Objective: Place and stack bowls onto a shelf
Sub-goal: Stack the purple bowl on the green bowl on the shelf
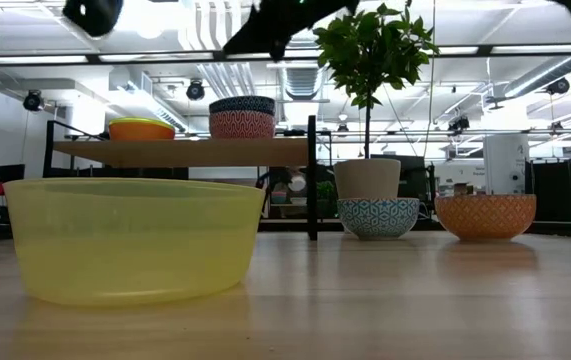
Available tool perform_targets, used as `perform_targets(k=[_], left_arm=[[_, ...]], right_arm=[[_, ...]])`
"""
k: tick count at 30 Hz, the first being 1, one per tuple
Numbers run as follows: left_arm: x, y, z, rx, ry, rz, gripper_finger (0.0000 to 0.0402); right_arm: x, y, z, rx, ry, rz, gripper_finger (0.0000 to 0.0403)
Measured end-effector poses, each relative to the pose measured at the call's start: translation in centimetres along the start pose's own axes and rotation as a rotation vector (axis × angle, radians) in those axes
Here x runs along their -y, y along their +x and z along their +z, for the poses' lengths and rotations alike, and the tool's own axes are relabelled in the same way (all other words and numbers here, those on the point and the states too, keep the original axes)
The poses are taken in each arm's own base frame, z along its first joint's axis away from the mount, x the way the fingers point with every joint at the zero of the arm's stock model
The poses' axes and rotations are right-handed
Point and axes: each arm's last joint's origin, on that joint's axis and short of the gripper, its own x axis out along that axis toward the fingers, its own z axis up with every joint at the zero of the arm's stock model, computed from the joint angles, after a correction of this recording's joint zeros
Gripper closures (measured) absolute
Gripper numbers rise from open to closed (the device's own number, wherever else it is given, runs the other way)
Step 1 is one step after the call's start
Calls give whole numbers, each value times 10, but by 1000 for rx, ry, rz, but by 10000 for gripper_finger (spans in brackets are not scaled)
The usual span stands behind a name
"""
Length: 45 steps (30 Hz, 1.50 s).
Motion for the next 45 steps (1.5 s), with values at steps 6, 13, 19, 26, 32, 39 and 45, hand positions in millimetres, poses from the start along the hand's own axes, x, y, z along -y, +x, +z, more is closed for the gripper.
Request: perform_targets(k=[6, 13, 19, 26, 32, 39, 45], left_arm=[[-13, 1, -29, -236, -305, 189, 402], [-8, 7, -33, -478, -574, 286, 402], [5, 13, -13, -830, -500, 544, 402], [24, 20, -22, -1234, -249, 588, 387], [32, 28, -40, -1319, -184, 579, 333], [26, 33, -68, -1417, -140, 656, 239], [18, 34, -89, -1490, -48, 667, 207]], right_arm=[[-55, -18, -17, 14, -46, 95, 394], [-109, -44, -46, 43, -50, 142, 394], [-136, -62, -66, 47, -47, 177, 394], [-145, -75, -85, 46, -32, 132, 394], [-146, -77, -92, 53, -24, 133, 394], [-146, -75, -93, 50, -60, 132, 394], [-147, -75, -96, 34, -54, 144, 394]])
